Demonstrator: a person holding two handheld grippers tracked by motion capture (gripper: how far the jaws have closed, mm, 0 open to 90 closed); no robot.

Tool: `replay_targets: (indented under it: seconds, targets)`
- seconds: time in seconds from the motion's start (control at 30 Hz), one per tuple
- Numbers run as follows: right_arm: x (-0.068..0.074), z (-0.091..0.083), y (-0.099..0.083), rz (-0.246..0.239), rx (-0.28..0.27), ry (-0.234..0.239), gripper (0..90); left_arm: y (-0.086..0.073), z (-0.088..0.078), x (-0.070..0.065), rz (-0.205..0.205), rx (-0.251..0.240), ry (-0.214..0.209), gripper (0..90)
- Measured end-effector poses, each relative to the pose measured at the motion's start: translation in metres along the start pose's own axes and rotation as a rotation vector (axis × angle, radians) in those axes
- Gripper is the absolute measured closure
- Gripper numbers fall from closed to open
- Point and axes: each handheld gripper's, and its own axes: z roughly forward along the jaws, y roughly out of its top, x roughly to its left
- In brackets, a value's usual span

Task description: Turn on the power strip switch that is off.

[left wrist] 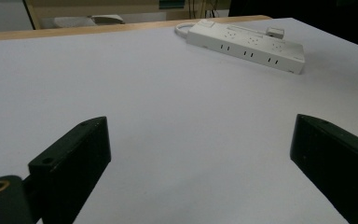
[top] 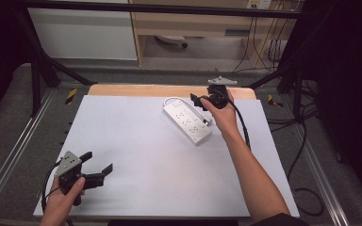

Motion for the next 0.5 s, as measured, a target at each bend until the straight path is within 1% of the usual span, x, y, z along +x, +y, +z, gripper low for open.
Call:
replay_targets:
  seconds: [0.1, 0.2, 0.37, 0.5]
  targets:
    - [-0.001, 0.005, -0.002, 0.014, 0.011, 0.007, 11.0, 0.000, 0.000, -0.001, 0.003, 0.001, -0.003, 5.1]
    - [-0.003, 0.011, -0.004, 0.024, 0.026, 0.005, 10.8, 0.000, 0.000, -0.001, 0.005, 0.001, -0.005, 5.1]
    - [-0.007, 0.019, -0.008, 0.055, 0.038, -0.001, 10.8, 0.000, 0.000, -0.001, 0.005, 0.000, -0.006, 5.1]
    - [-0.010, 0.026, -0.014, 0.059, 0.076, -0.008, 11.0, 0.001, 0.000, -0.002, 0.010, -0.006, -0.010, 5.1]
